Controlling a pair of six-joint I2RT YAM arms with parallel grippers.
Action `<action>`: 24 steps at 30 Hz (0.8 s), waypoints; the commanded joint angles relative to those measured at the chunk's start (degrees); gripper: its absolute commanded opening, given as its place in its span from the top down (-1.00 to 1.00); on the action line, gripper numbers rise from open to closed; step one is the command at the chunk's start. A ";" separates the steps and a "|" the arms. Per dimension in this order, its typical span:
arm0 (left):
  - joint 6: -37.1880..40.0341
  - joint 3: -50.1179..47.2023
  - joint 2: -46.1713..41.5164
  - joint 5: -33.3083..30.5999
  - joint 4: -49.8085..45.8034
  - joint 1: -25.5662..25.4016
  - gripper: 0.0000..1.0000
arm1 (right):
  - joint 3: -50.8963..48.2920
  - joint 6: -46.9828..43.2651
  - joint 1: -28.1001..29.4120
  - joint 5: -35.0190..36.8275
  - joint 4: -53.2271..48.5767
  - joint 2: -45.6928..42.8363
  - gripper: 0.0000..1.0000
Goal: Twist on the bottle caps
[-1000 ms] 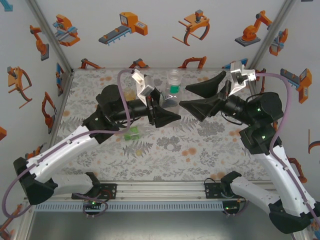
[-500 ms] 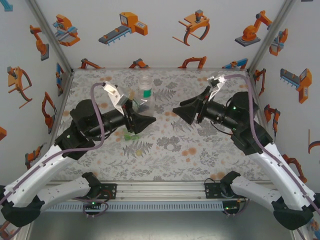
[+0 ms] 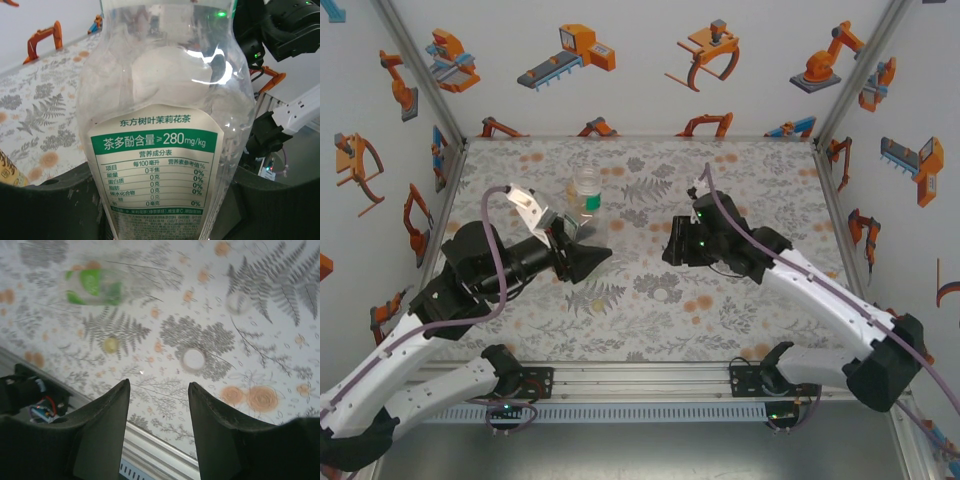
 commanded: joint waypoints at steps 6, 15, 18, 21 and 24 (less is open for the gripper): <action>-2.50 -3.10 -0.63 -0.28 1.29 0.36 1.00 | 1.85 9.16 2.60 6.56 -6.68 10.37 0.09; -2.94 -7.07 -0.90 -1.10 5.49 0.28 1.00 | 0.54 11.95 6.26 8.31 -0.24 20.36 0.19; -3.93 -8.65 -1.17 -1.16 7.03 0.28 1.00 | 1.42 11.60 6.62 8.41 0.04 22.60 0.20; -3.90 -8.28 -1.26 -0.22 5.54 0.28 1.00 | 2.54 9.52 6.61 8.58 -0.61 23.46 0.15; -3.54 -6.24 -0.84 -0.62 1.72 0.28 1.00 | 3.58 8.01 6.59 9.79 -1.88 24.04 0.11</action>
